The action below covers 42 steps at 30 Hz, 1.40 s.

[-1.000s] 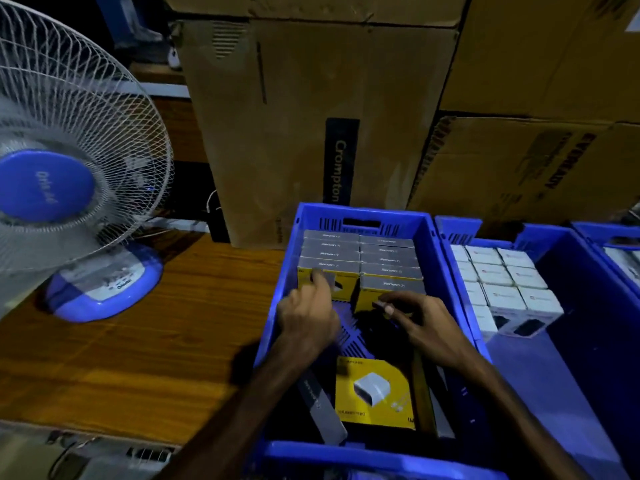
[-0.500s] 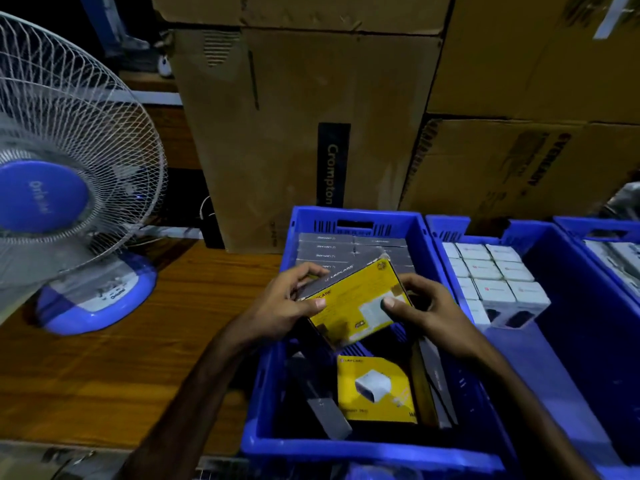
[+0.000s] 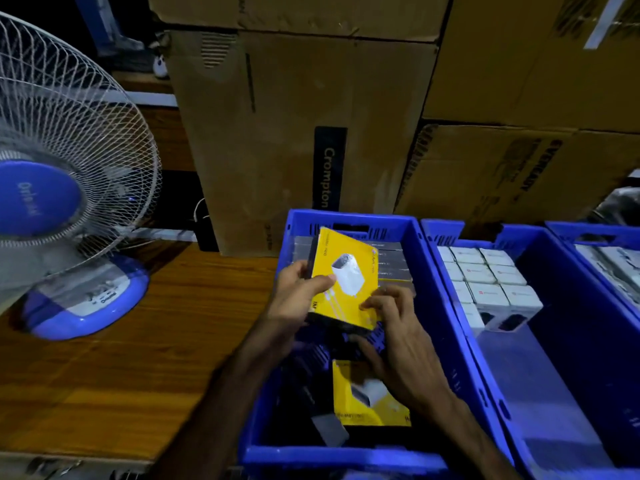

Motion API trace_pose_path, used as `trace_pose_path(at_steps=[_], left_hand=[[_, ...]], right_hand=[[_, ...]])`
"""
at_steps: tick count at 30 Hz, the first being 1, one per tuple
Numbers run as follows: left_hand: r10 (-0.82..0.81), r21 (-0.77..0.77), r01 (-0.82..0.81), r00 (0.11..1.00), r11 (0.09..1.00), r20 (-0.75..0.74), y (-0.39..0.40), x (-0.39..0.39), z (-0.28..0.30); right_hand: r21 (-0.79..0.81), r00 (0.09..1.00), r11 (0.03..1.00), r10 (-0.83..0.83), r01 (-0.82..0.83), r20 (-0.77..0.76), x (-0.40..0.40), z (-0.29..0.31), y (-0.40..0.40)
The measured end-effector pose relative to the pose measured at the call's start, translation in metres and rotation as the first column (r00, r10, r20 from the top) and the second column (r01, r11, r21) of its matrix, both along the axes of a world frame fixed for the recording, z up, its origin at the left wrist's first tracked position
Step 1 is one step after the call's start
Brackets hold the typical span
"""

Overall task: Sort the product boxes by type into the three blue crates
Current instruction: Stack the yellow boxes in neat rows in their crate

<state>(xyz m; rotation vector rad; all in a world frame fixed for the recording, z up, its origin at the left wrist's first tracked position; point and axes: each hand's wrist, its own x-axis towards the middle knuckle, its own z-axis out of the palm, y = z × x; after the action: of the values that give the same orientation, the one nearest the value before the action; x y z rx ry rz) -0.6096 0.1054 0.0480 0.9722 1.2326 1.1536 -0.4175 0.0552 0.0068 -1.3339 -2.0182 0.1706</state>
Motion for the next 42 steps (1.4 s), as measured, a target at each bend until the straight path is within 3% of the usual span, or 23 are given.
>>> trace_pose_path(at_steps=[2, 3, 5, 6, 7, 9, 13, 22, 32, 36, 42], left_hand=[[-0.128, 0.179, 0.167, 0.969, 0.970, -0.213, 0.012, -0.018, -0.001], [-0.177, 0.221, 0.278, 0.904, 0.935, -0.390, 0.017, -0.026, 0.000], [-0.155, 0.202, 0.467, 0.619, 0.861, -0.770, 0.031, -0.039, 0.002], [-0.123, 0.169, 0.533, 0.469, 0.829, -0.875, 0.037, -0.043, 0.003], [-0.115, 0.132, 0.577, 0.371, 0.806, -0.921, 0.042, -0.043, 0.004], [-0.135, 0.076, 0.608, 0.295, 0.790, -0.946, 0.052, -0.040, 0.004], [0.010, 0.029, 0.627, 0.034, 0.779, -0.999, 0.070, -0.031, -0.006], [0.066, -0.049, 0.622, -0.161, 0.782, -0.985, 0.089, -0.018, 0.002], [0.121, -0.098, 0.616, -0.305, 0.782, -0.945, 0.090, 0.000, -0.001], [0.144, -0.058, 0.606, -0.278, 0.793, -0.950, 0.092, 0.003, -0.011], [0.019, -0.115, 0.555, -0.230, 0.824, -0.973, 0.100, -0.002, -0.028]], right_hand=[[-0.063, 1.000, 0.998, -0.004, 0.005, 0.030, 0.012, 0.000, 0.003], [-0.058, 0.998, 0.998, -0.022, 0.025, 0.051, 0.021, 0.001, 0.005], [-0.037, 0.996, 0.997, -0.063, 0.066, 0.058, 0.041, 0.004, 0.010], [-0.037, 0.993, 0.995, -0.092, 0.094, 0.070, 0.053, 0.006, 0.014], [-0.040, 0.987, 0.990, -0.127, 0.132, 0.095, 0.064, 0.006, 0.018], [-0.060, 0.964, 0.974, -0.206, 0.218, 0.168, 0.086, 0.002, 0.027], [-0.158, 0.942, 0.946, -0.244, 0.283, 0.229, 0.111, -0.014, 0.033], [-0.251, 0.962, 0.930, -0.242, 0.268, 0.129, 0.117, -0.024, 0.029], [-0.279, 0.965, 0.924, -0.255, 0.260, 0.056, 0.116, -0.023, 0.028], [-0.276, 0.967, 0.928, -0.252, 0.251, 0.033, 0.117, -0.023, 0.026], [-0.273, 0.966, 0.928, -0.258, 0.253, 0.017, 0.115, -0.023, 0.025]])
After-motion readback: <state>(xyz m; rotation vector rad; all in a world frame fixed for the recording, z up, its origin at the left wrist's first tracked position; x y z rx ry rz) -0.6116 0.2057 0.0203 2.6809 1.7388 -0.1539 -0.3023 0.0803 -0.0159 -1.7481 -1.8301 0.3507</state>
